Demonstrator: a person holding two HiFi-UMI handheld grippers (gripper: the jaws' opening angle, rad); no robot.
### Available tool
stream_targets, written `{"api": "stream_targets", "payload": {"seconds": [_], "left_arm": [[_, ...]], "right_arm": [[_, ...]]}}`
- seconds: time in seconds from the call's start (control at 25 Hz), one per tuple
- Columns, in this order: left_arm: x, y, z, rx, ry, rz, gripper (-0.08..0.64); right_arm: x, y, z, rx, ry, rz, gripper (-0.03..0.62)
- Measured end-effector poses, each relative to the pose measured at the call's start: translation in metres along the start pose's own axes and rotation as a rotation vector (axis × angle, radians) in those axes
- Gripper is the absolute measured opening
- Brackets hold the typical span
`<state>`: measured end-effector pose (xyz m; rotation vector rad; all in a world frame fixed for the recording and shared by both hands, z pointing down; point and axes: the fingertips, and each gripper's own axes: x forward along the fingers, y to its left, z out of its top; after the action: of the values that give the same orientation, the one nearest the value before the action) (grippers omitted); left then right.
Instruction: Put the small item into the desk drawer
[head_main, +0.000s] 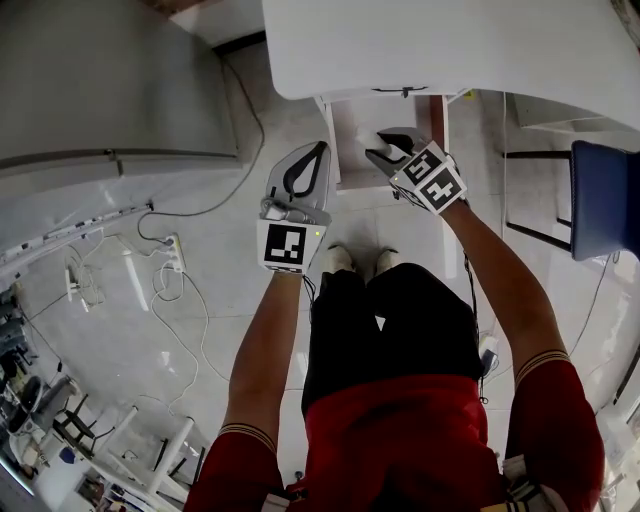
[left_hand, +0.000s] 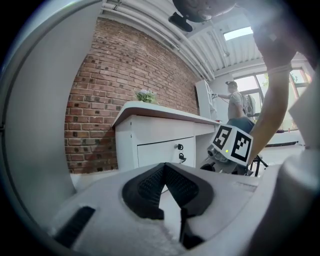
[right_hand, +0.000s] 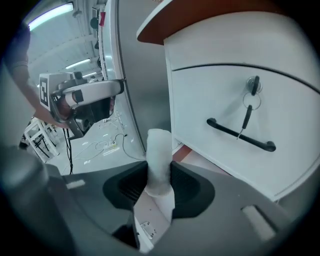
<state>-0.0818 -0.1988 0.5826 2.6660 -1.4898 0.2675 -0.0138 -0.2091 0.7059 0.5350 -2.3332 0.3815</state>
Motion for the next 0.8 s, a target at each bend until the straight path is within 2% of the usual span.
{"api": "stream_targets", "payload": {"seconds": [0.28, 0.8], "left_arm": [[0.014, 0.009, -0.024, 0.011, -0.002, -0.025, 0.006], [0.032, 0.029, -0.073, -0.021, -0.010, -0.015, 0.006]], "right_arm": [[0.040, -0.016, -0.026, -0.011, 0.060, 0.017, 0.149], [0.112, -0.026, -0.084, -0.141, 0.244, 0.104, 0.150]]}}
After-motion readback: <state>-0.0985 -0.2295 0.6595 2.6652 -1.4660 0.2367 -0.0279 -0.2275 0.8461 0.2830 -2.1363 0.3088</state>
